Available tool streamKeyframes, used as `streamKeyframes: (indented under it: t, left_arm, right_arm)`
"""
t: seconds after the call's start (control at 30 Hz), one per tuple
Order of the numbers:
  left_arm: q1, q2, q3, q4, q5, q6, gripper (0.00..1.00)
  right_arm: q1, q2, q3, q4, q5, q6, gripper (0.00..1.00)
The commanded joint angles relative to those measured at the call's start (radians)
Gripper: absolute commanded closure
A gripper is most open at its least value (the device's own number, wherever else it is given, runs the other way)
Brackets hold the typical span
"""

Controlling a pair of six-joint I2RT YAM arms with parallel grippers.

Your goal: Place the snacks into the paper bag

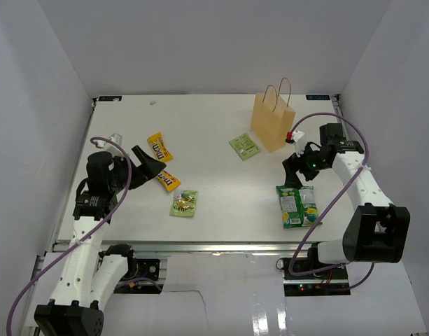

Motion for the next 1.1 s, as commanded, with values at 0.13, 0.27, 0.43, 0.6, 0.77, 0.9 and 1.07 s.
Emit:
streamKeyframes:
  t: [0.13,0.27,0.43,0.6,0.77,0.9,1.07]
  left_arm:
    - [0.002,-0.036,-0.046,0.003,0.054,-0.033,0.02]
    - [0.0,-0.023,-0.06,0.006,0.063,-0.035,0.02]
    - [0.0,0.004,-0.06,0.009,0.085,-0.033,0.02]
    - [0.0,-0.019,-0.08,0.009,0.081,-0.041,0.02]
    - [0.0,-0.028,-0.086,0.008,0.088,-0.045,0.02]
    - [0.0,-0.019,-0.086,0.008,0.088,-0.048,0.02]
    - [0.0,-0.016,-0.081,0.008,0.088,-0.048,0.02]
  right_arm:
    - [0.06,0.066,-0.021,0.029,0.112,0.047,0.01]
    - [0.06,0.06,-0.067,-0.075,-0.041,-0.3,0.05]
    - [0.059,0.159,-0.014,-0.113,0.008,-0.501,0.1]
    - [0.06,0.264,0.029,-0.137,0.063,-0.637,0.16]
    - [0.06,0.314,0.032,-0.137,0.111,-0.734,0.17]
    - [0.06,0.376,0.043,-0.117,0.117,-0.706,0.18]
    - [0.06,0.396,0.002,-0.054,0.113,-0.647,0.21]
